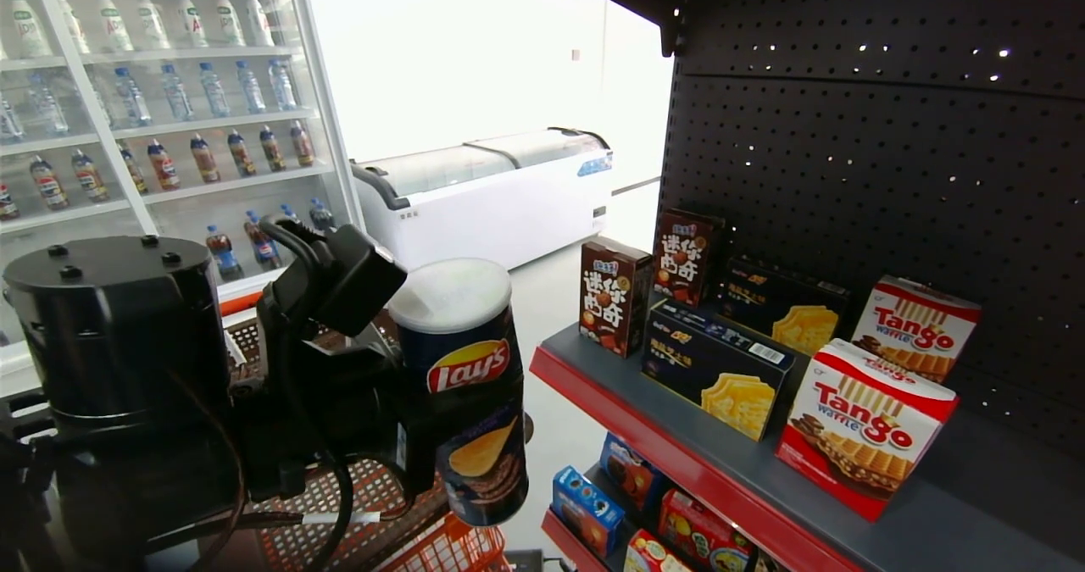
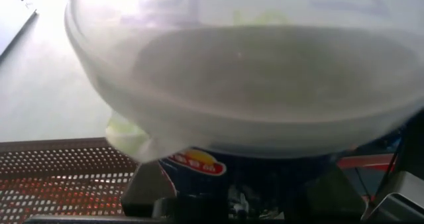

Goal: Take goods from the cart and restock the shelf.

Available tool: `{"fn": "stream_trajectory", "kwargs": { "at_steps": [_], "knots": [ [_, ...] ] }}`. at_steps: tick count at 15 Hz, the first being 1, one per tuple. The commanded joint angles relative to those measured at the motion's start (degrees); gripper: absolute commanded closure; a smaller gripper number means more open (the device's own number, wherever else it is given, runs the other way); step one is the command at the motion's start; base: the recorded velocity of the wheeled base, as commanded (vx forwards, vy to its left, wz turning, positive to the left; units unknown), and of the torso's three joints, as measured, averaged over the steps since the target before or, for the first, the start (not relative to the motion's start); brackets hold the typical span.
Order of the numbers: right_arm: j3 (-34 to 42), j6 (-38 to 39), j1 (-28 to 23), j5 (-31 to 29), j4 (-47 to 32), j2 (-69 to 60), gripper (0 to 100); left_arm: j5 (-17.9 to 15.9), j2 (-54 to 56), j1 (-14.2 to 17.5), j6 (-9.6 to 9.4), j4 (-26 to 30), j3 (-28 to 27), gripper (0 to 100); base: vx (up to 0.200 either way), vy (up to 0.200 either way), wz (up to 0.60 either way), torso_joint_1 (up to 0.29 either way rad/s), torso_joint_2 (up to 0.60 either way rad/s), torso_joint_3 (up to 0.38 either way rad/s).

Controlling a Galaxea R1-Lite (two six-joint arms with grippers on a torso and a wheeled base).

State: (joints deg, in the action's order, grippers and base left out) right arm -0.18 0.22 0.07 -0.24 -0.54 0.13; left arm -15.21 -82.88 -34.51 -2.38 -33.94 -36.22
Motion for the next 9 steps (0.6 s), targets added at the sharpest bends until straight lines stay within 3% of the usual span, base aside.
{"fn": "stream_trajectory", "kwargs": {
  "at_steps": [1, 9],
  "knots": [
    [0.0, 0.0, 0.0, 0.0, 0.0, 0.0, 0, 0.0, 1.1, -0.2, 0.0, 0.0, 0.4, 100, 0.0, 0.0, 0.0, 0.0, 0.0, 0.0],
    [0.0, 0.0, 0.0, 0.0, 0.0, 0.1, 0, 0.1, 2.1, -1.1, 0.0, 0.4, 0.9, 100, 0.0, 0.0, 0.0, 0.0, 0.0, 0.0]
  ]
}}
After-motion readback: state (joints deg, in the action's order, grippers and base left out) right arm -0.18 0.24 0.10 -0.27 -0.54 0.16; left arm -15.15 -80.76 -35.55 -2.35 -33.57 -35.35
